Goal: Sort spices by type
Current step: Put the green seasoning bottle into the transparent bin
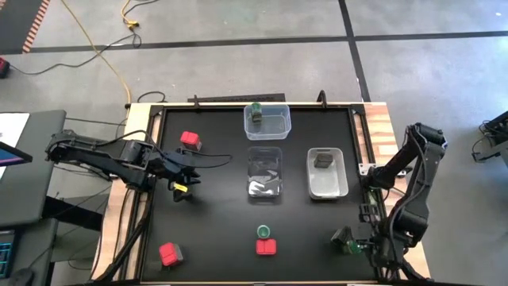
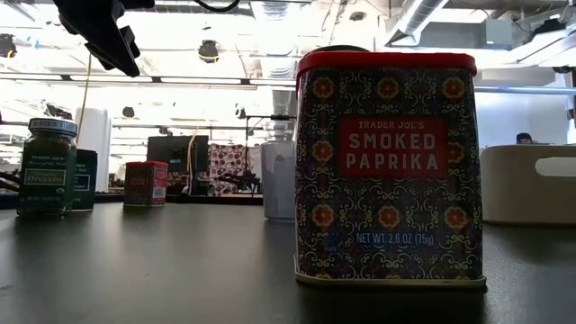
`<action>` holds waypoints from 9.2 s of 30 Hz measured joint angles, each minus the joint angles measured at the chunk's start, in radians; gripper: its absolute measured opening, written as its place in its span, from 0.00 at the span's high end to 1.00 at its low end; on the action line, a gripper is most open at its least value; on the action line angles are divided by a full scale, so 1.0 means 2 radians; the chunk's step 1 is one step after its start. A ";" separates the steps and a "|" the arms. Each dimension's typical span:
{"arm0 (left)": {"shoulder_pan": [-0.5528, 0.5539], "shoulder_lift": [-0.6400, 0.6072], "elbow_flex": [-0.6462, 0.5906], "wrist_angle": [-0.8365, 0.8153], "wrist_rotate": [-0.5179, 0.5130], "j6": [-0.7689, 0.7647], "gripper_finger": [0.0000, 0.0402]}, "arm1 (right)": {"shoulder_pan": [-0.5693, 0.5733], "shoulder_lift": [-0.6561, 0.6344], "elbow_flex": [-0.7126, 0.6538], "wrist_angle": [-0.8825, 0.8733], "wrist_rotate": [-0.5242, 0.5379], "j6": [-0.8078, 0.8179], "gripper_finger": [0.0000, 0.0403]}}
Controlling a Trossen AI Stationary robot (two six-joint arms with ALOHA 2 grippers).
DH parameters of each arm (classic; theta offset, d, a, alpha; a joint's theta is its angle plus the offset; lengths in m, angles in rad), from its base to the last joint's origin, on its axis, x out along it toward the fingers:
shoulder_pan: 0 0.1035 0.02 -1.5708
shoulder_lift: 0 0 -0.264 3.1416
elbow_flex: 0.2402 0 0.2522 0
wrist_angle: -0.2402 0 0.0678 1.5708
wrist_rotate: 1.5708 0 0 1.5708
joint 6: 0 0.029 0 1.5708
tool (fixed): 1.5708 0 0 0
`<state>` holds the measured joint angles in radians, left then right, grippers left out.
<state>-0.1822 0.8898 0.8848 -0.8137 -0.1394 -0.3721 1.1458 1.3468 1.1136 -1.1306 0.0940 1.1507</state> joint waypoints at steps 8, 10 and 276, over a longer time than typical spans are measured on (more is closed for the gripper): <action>0.000 0.000 0.000 0.000 0.000 0.000 0.81 | 0.000 0.001 -0.028 0.039 0.000 -0.028 0.18; 0.000 0.000 0.000 0.000 0.000 0.000 0.81 | -0.001 0.006 -0.028 0.039 0.000 -0.034 0.18; 0.041 0.000 0.000 0.032 -0.067 -0.087 0.81 | -0.879 0.336 0.270 0.263 -0.034 -1.012 0.35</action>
<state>-0.1005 0.8902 0.8852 -0.7506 -0.2726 -0.5468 -0.6132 2.0178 1.6535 -0.6048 0.0257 -0.8734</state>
